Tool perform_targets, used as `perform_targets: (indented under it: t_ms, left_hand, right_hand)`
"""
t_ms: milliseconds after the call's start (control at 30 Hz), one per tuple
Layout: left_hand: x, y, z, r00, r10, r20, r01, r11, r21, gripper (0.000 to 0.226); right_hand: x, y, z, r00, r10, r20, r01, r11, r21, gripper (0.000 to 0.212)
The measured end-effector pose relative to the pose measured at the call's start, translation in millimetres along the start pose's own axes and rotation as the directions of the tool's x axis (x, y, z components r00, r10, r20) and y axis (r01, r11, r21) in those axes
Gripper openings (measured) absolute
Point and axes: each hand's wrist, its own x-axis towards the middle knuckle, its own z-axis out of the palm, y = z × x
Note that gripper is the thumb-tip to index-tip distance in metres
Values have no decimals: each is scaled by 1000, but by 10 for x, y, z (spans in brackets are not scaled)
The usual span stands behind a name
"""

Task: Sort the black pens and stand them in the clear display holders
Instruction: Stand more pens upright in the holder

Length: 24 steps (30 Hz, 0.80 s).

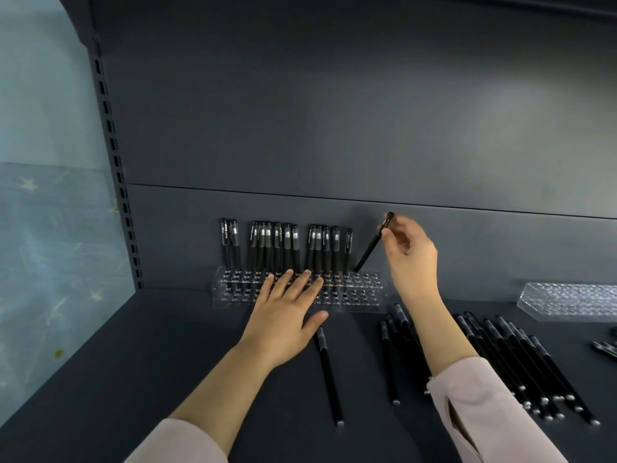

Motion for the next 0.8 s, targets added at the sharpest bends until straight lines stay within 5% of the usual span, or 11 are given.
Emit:
perform_targets:
  t_ms: [500, 800]
  left_hand:
    - [-6, 21, -11, 1000, -4, 3, 4, 999, -41, 60]
    - [-21, 46, -38, 1000, -8, -5, 8, 998, -58, 60]
  right_hand:
    - [31, -53, -16, 997, -43, 57, 47, 996, -72, 29]
    - [39, 83, 184, 973, -57, 223, 124, 946, -299, 34]
